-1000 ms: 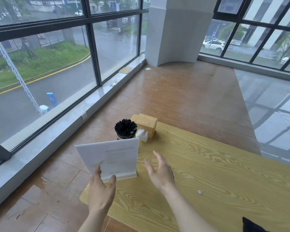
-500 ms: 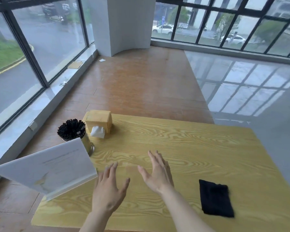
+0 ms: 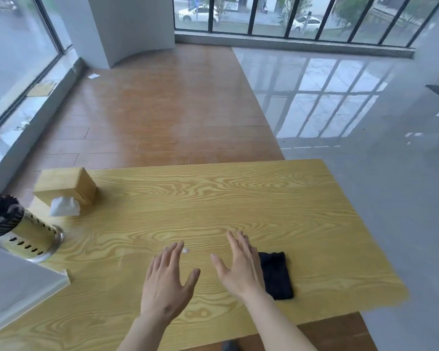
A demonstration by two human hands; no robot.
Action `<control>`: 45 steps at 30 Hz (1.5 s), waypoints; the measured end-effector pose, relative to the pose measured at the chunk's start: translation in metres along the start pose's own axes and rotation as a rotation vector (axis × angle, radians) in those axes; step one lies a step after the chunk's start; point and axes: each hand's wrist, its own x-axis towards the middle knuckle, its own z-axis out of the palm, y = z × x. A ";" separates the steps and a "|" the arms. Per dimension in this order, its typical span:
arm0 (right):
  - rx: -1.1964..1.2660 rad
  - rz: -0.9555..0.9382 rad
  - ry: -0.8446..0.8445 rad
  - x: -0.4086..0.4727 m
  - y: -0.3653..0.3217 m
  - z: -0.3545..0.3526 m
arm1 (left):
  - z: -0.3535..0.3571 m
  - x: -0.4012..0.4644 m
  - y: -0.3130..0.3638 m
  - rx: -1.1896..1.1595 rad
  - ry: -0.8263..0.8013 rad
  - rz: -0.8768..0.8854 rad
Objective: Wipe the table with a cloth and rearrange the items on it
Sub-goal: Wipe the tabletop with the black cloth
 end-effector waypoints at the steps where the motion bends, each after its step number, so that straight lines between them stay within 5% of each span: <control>1: -0.008 0.010 0.016 0.000 0.005 -0.003 | 0.004 0.000 0.004 0.002 -0.008 0.013; 12: -0.225 0.021 0.122 0.016 0.141 -0.006 | 0.117 0.024 0.078 0.117 -0.110 0.179; 23: -0.378 -0.082 0.143 0.028 0.181 0.047 | 0.175 0.020 0.075 0.158 -0.139 0.134; 36: -0.386 -0.159 0.264 0.044 0.166 0.089 | 0.091 0.009 -0.064 0.130 0.196 -0.132; 45: -0.269 -0.214 0.271 0.067 0.086 0.138 | 0.056 0.002 -0.153 0.136 0.254 -0.305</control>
